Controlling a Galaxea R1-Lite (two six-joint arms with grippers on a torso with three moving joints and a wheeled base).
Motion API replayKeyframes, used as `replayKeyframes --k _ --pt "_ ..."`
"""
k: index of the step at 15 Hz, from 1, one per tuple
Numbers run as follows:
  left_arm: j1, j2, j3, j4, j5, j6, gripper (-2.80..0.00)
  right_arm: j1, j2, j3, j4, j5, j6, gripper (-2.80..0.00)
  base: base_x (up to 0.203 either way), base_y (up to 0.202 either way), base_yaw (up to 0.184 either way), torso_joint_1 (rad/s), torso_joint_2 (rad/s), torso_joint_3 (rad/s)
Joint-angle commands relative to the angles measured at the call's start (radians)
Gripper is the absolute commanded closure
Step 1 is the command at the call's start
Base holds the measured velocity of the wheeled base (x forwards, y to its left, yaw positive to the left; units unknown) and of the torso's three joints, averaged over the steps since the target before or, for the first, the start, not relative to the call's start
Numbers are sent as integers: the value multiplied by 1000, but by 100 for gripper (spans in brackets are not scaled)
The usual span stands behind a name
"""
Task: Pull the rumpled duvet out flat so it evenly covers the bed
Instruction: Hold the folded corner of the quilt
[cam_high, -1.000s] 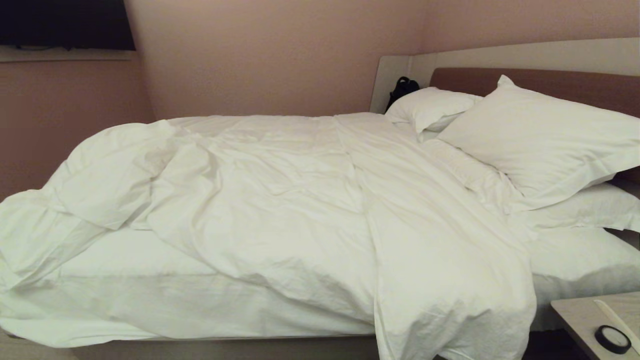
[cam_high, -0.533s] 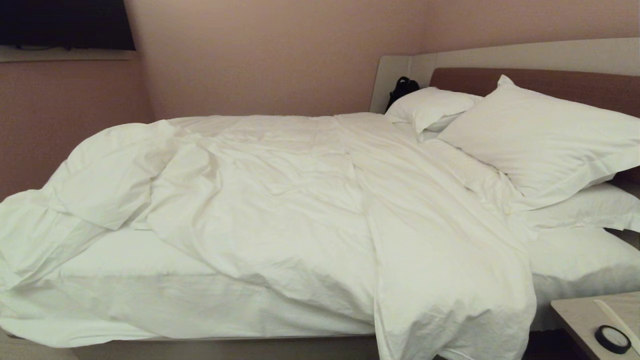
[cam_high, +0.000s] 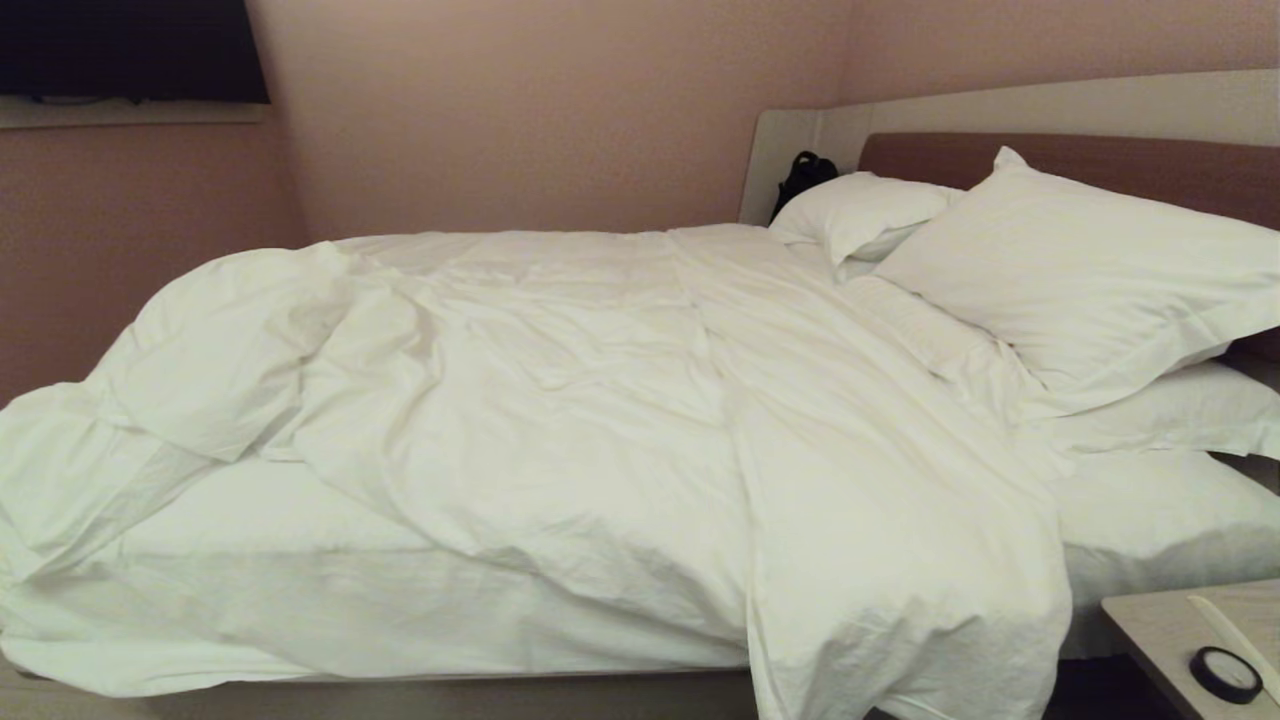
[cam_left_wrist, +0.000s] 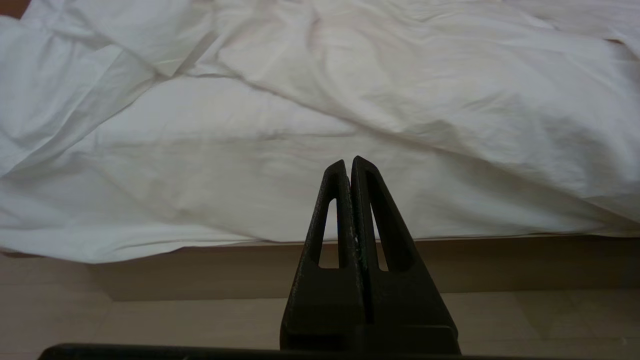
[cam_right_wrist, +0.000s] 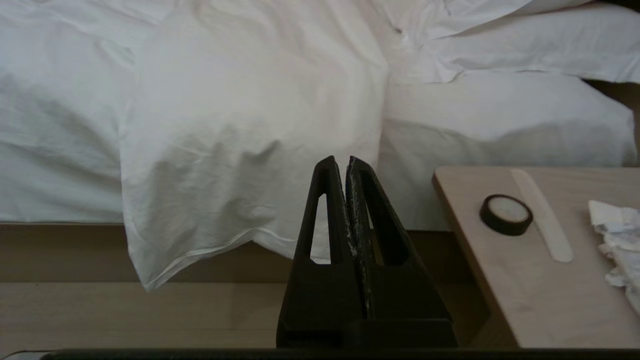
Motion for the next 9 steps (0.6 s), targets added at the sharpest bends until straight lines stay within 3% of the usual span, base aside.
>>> replayKeyframes --k 1,9 --pt "0 0 0 -1 1 0 0 -1 0 0 -2 1 -1 0 2 140 -4 2 -7 -2" --pt "0 0 0 -1 1 0 0 -1 0 0 -2 1 -1 0 0 196 0 3 2 2"
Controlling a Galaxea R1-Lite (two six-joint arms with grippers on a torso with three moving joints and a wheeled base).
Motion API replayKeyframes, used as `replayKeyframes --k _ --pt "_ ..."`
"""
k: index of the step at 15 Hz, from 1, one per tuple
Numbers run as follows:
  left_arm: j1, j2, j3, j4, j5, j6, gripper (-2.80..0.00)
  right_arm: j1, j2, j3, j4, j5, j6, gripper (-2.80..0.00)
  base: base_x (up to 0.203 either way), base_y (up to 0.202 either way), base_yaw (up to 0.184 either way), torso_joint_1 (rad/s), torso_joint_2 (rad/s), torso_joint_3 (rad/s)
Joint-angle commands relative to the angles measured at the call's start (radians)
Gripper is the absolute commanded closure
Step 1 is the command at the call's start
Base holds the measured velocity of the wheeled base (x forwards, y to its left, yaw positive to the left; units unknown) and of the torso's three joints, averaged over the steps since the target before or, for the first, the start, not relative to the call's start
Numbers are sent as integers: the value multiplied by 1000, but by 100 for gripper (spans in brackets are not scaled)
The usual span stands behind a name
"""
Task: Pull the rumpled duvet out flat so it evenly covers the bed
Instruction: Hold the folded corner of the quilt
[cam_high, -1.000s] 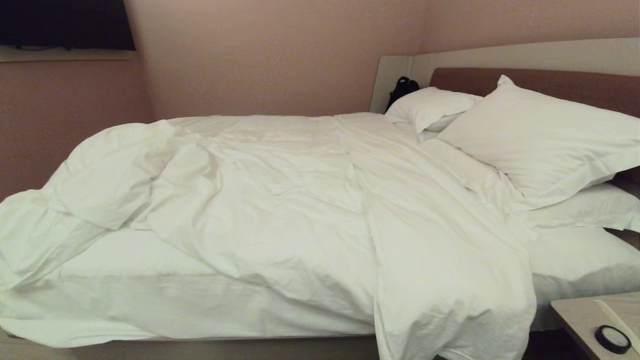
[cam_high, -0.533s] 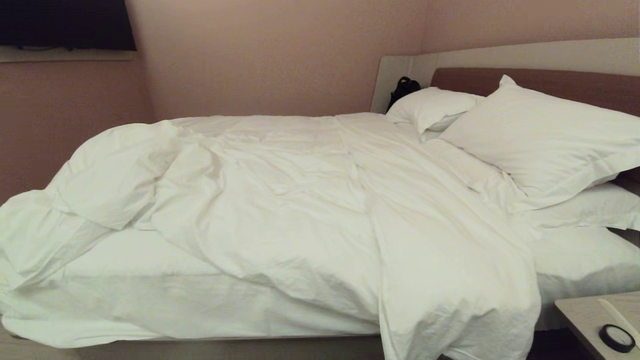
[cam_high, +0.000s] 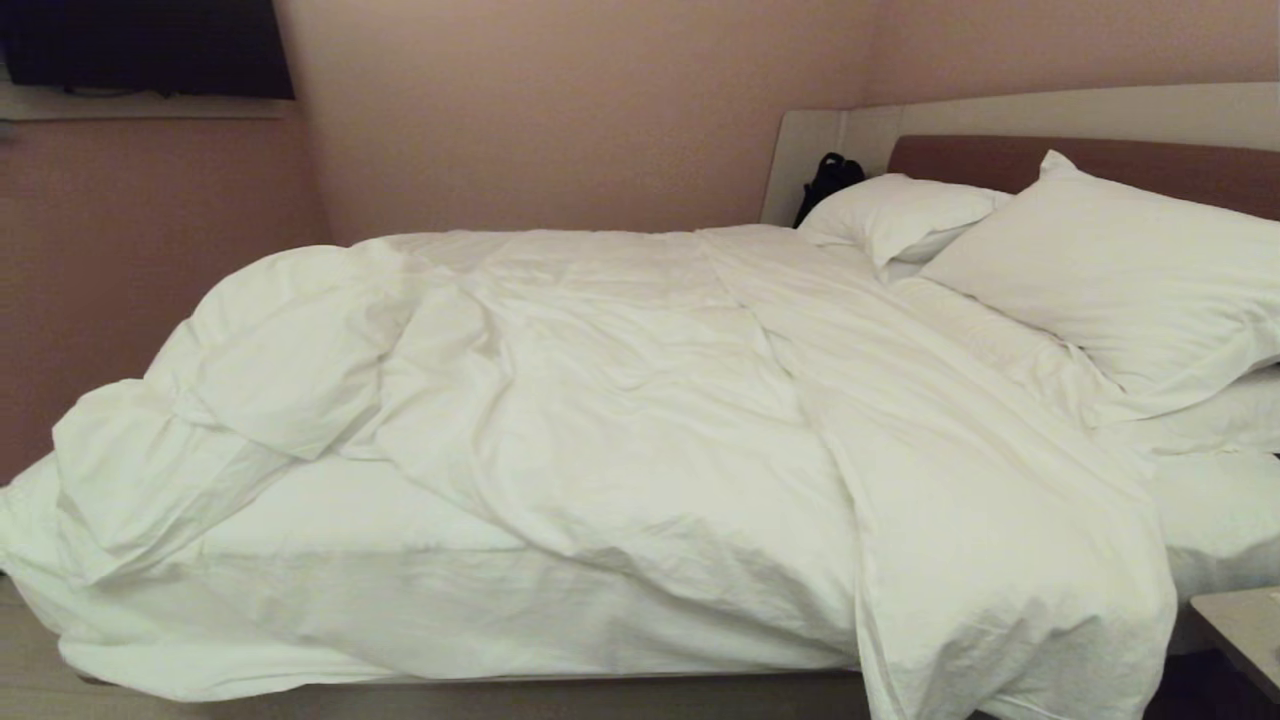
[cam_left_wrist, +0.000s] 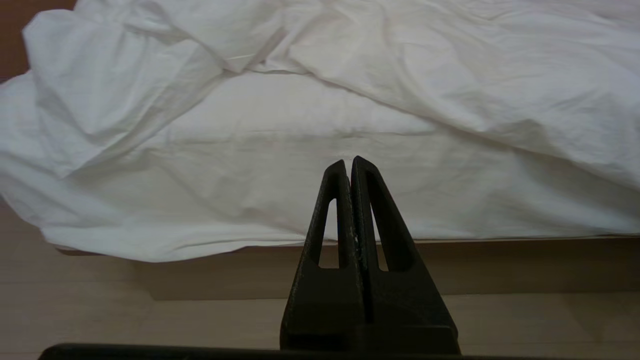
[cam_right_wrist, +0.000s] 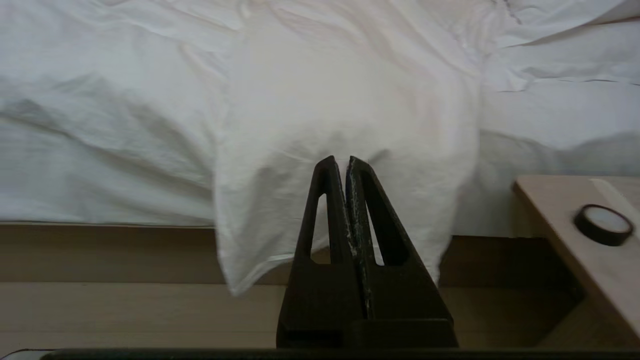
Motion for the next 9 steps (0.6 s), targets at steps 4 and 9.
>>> replayKeyframes --k 4,9 --pt "0 0 0 0 1 0 0 0 0 0 0 1 0 0 0 196 -1 1 2 4" --pt "0 0 0 0 1 0 0 0 0 0 0 1 0 0 0 194 -1 1 3 1"
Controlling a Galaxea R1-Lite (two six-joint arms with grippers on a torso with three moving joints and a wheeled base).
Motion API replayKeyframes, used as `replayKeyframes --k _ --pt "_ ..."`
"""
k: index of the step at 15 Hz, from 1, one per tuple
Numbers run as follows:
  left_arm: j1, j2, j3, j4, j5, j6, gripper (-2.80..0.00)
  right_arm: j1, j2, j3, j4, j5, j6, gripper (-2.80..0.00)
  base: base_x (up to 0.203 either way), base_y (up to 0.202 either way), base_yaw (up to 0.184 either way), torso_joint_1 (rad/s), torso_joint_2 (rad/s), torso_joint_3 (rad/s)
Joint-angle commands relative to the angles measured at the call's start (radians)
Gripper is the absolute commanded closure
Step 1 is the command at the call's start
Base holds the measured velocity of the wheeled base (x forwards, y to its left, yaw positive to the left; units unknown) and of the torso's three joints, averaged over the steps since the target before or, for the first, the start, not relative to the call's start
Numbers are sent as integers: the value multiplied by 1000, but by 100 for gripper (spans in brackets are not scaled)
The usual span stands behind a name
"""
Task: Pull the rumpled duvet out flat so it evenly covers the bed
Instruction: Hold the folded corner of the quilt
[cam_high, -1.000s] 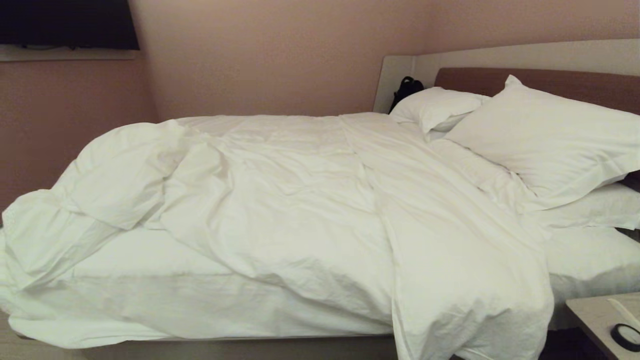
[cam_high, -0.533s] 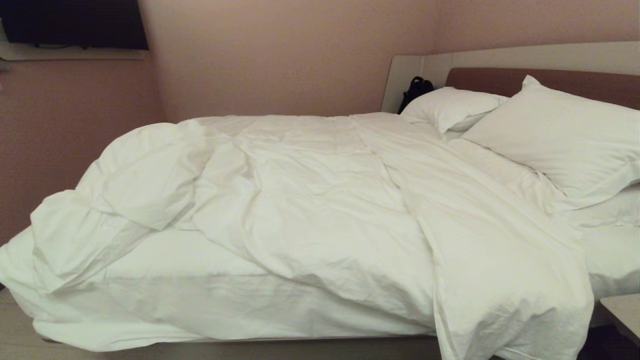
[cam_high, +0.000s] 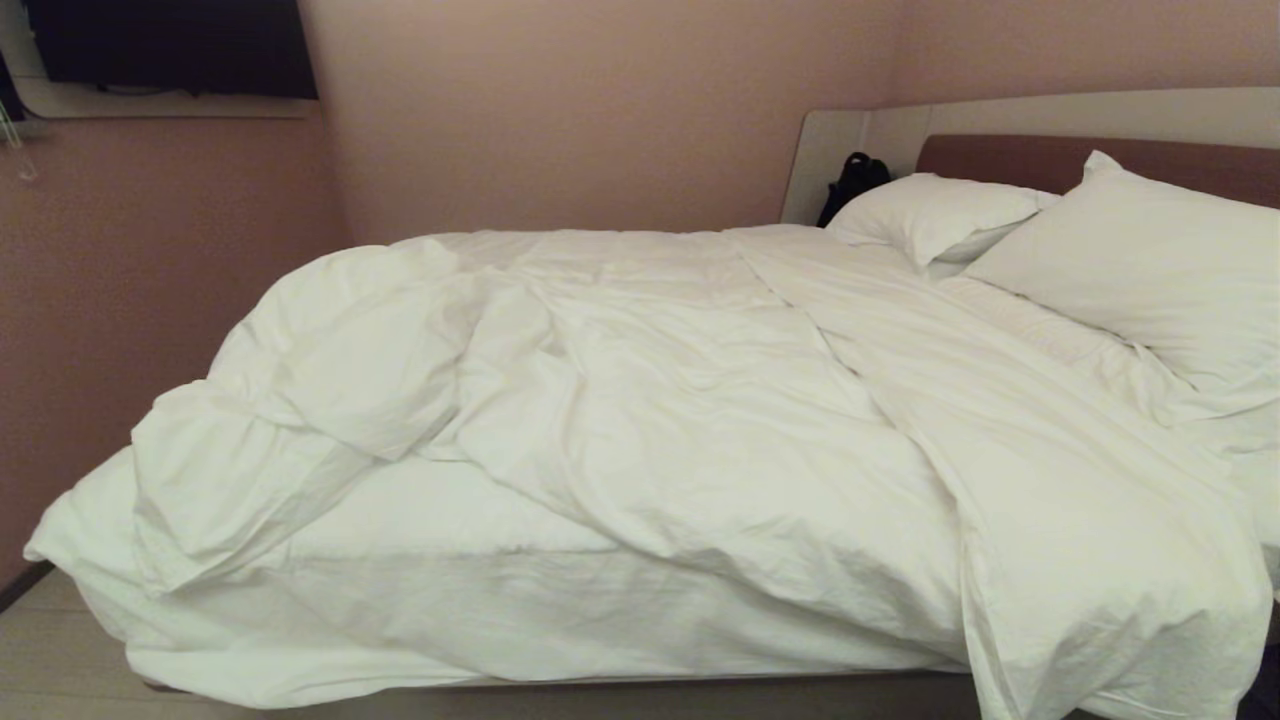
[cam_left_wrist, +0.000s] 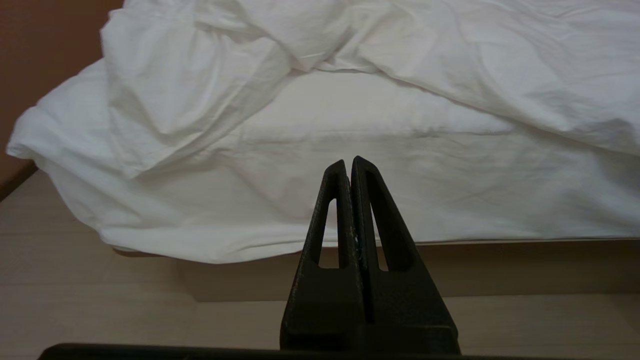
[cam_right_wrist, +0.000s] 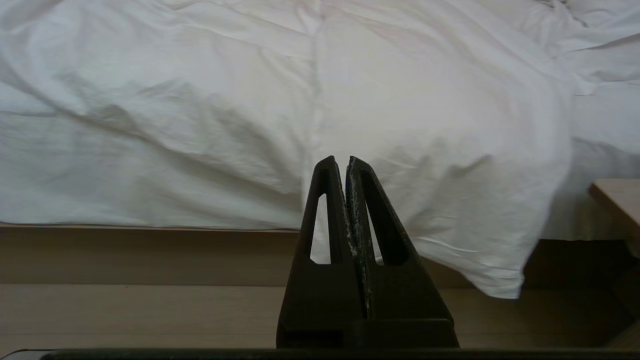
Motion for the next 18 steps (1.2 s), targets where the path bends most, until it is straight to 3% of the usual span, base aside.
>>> replayKeyframes --k 1,18 --pt "0 0 0 0 0 0 0 0 0 0 0 1 -1 0 0 198 -4 3 -1 2" --pt "0 0 0 0 0 0 0 0 0 0 0 1 -1 0 0 195 0 1 3 1"
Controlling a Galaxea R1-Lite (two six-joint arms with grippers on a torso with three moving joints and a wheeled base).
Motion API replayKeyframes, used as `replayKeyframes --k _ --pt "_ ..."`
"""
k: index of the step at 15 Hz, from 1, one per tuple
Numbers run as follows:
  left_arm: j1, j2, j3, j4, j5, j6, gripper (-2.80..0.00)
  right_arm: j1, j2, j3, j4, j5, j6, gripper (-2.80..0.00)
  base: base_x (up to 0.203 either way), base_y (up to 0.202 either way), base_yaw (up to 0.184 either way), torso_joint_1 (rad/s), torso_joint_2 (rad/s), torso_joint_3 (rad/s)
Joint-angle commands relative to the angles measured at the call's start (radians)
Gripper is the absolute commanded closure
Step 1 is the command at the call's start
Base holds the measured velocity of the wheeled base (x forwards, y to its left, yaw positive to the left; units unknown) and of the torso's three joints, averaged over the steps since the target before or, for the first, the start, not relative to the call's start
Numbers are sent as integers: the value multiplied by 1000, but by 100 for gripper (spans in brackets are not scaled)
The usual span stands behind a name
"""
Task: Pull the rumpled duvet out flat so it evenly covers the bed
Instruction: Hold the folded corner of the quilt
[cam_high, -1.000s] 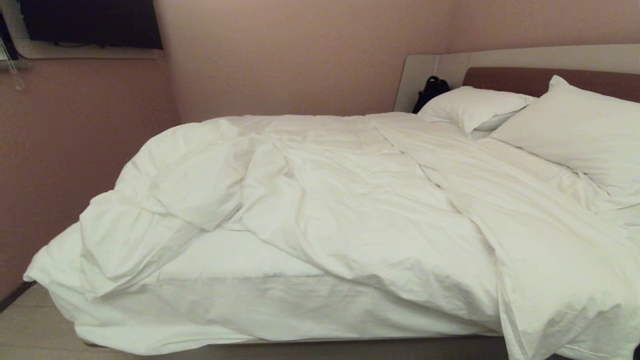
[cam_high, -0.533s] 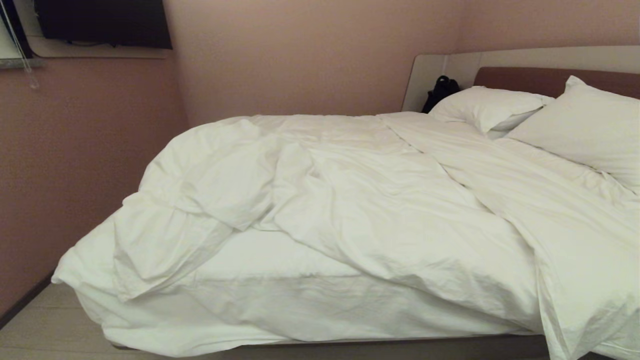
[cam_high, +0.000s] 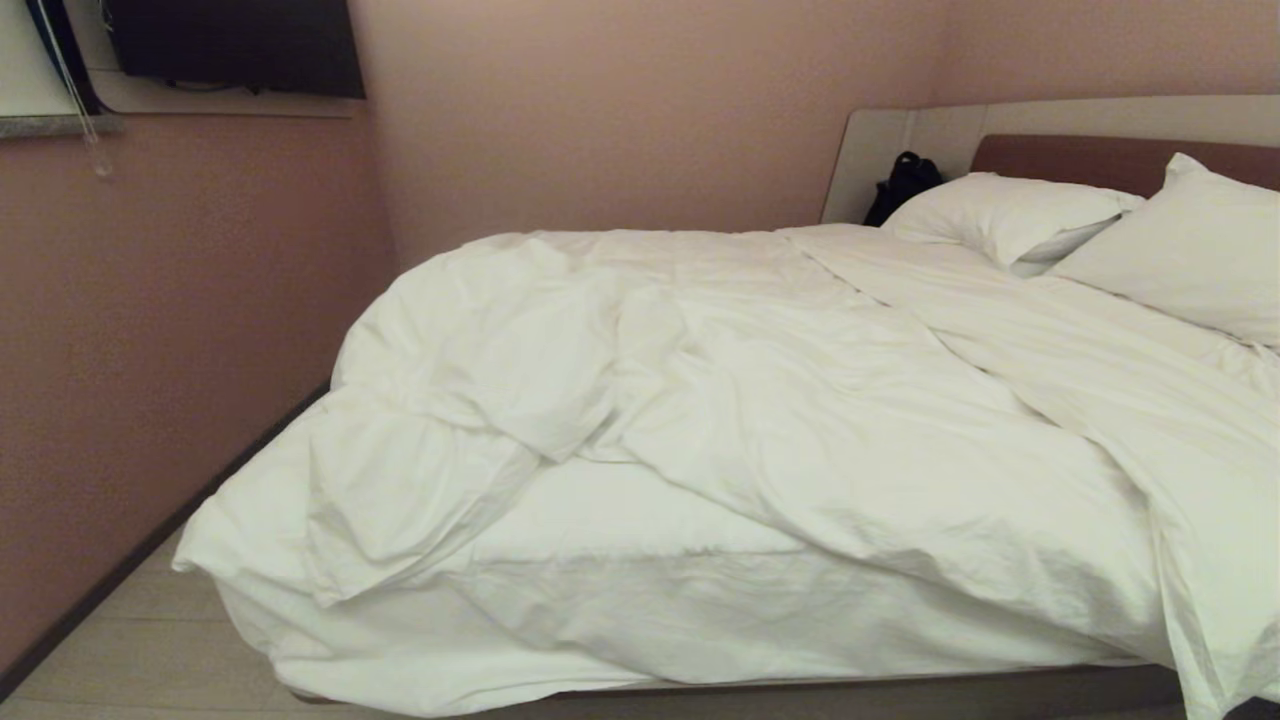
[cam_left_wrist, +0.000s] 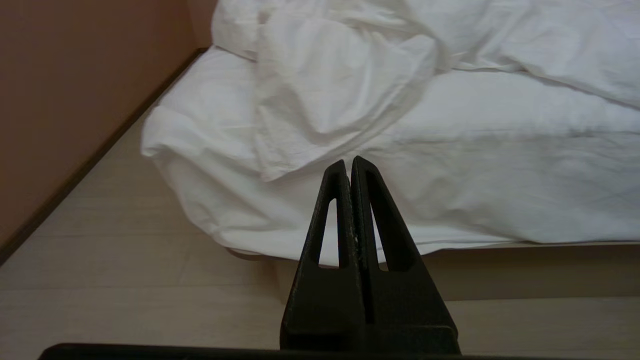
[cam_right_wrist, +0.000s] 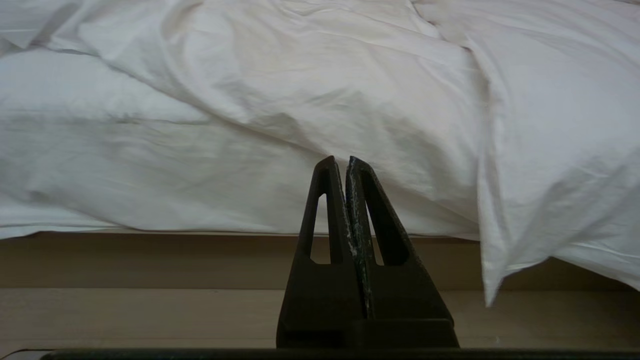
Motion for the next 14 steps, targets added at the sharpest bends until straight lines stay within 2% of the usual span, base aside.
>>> replayKeyframes --k 1,14 --pt "0 0 0 0 0 0 0 0 0 0 -1 1 -1 0 0 193 2 0 2 0" --pt "0 0 0 0 0 0 0 0 0 0 0 1 -1 0 0 194 0 2 2 3"
